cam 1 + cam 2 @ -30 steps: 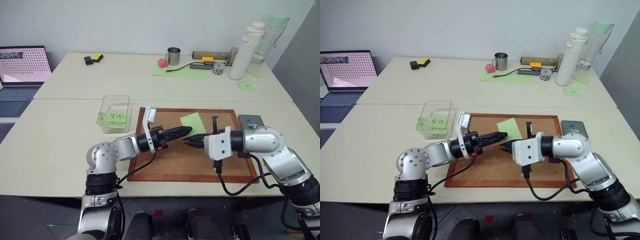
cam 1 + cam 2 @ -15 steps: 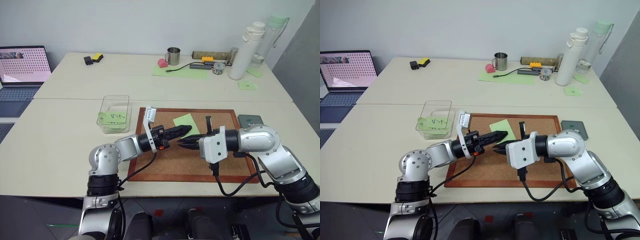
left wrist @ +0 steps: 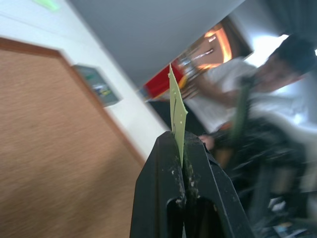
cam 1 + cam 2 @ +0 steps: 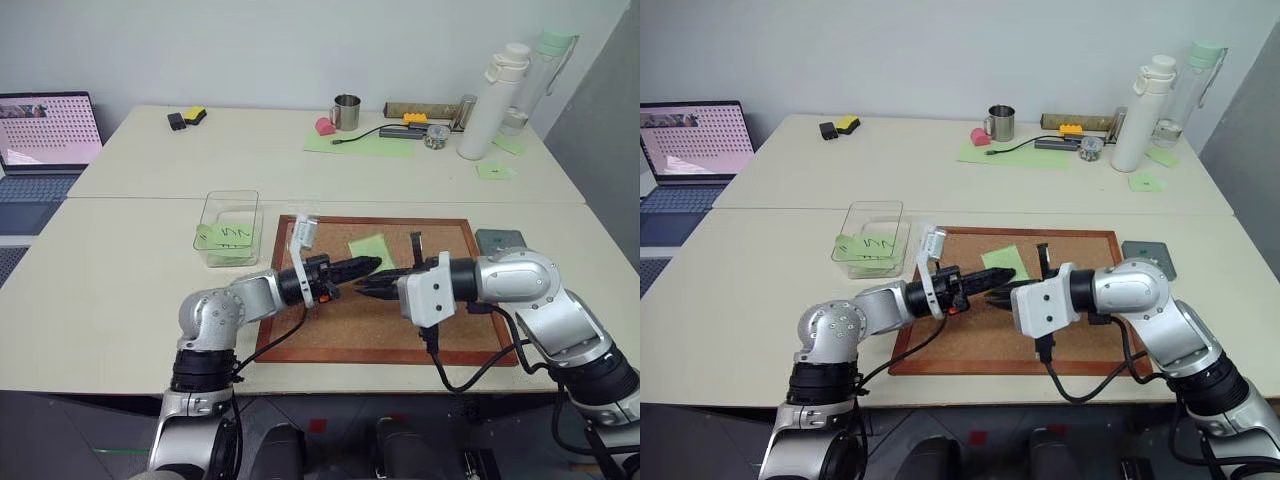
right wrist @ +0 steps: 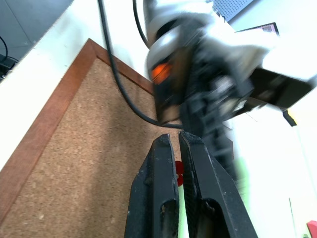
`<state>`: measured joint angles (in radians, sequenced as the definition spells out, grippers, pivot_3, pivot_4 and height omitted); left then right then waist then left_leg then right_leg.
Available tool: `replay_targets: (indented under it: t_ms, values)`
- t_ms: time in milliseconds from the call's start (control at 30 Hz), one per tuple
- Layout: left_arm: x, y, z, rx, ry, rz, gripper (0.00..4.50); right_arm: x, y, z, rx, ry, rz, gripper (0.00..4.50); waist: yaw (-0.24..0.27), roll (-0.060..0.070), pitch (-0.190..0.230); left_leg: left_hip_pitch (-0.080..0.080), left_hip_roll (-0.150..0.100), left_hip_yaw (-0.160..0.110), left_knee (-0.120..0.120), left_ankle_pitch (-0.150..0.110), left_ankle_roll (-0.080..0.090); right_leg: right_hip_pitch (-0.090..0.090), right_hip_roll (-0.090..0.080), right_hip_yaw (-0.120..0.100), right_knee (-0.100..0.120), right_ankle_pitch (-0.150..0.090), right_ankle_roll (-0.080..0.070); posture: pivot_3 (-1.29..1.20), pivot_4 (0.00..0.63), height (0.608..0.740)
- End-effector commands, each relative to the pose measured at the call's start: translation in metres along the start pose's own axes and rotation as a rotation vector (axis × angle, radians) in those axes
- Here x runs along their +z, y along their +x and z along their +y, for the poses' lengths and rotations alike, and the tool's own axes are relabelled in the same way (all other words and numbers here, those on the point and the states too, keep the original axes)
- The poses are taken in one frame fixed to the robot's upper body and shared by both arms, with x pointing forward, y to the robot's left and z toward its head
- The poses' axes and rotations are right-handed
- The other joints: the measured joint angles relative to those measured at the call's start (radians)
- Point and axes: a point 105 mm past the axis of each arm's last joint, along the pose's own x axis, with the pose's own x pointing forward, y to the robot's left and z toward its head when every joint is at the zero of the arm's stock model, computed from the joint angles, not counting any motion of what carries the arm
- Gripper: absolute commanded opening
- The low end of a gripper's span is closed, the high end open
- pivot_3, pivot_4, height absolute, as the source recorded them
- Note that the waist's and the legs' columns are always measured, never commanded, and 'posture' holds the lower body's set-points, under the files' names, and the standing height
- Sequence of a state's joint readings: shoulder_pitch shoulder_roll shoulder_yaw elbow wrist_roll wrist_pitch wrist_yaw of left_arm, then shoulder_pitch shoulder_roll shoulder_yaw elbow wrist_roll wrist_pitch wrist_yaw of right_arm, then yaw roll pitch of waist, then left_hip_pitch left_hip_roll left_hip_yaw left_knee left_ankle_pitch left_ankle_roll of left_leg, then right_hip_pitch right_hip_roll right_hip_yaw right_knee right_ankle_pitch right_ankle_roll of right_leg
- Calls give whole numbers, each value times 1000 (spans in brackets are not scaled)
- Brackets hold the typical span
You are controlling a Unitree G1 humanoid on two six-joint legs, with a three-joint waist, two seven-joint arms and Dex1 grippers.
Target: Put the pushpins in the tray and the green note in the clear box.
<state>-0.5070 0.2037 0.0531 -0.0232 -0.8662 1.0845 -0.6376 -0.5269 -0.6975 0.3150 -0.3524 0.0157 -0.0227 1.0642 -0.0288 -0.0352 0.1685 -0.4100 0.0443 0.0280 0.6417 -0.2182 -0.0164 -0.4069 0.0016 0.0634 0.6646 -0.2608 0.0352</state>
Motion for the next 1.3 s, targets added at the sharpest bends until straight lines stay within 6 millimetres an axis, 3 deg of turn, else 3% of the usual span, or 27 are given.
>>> replay_targets:
  t_ms: [33,333,500,633,800,933,1133,1300]
  values:
    - [7,0,2,23,60,-8,11,18,-8,-12,-46,-50,-27,0,0,0,0,0,0,0,0,0,0,0,0,0,0,0,0,0,150,740]
    - [17,-5,-7,6,116,-36,11,13,-19,-14,-128,94,-1,0,0,0,0,0,0,0,0,0,0,0,-1,0,0,0,0,0,150,740]
    - [41,-29,-6,147,295,-107,11,1,-26,-30,-299,537,-48,0,-3,0,0,0,1,-2,0,0,0,0,-1,1,0,0,0,0,150,740]
    - [40,-37,-7,222,437,-92,11,-8,-29,-40,-396,717,-69,0,-2,0,1,0,1,-3,-1,0,0,0,-1,1,1,0,0,0,150,740]
    - [33,-24,-42,125,646,-55,11,-53,-56,-53,-665,936,41,0,6,-1,1,-2,1,-2,0,0,0,0,-5,1,-1,0,0,0,150,740]
    - [20,-12,-57,53,878,35,11,-110,-107,-51,-937,1012,250,0,9,-1,1,-5,0,1,2,0,0,-2,-7,1,-2,1,2,0,150,740]
    - [14,11,-57,-6,1032,66,11,-167,-157,-27,-1112,1027,512,0,3,-1,1,-6,-5,3,1,0,0,-3,-5,2,-3,2,3,0,150,740]
    - [7,32,-47,-31,1079,99,11,-199,-168,-14,-1141,1116,532,0,-9,1,1,-5,-2,3,1,0,0,-4,-2,4,-2,2,3,0,150,740]
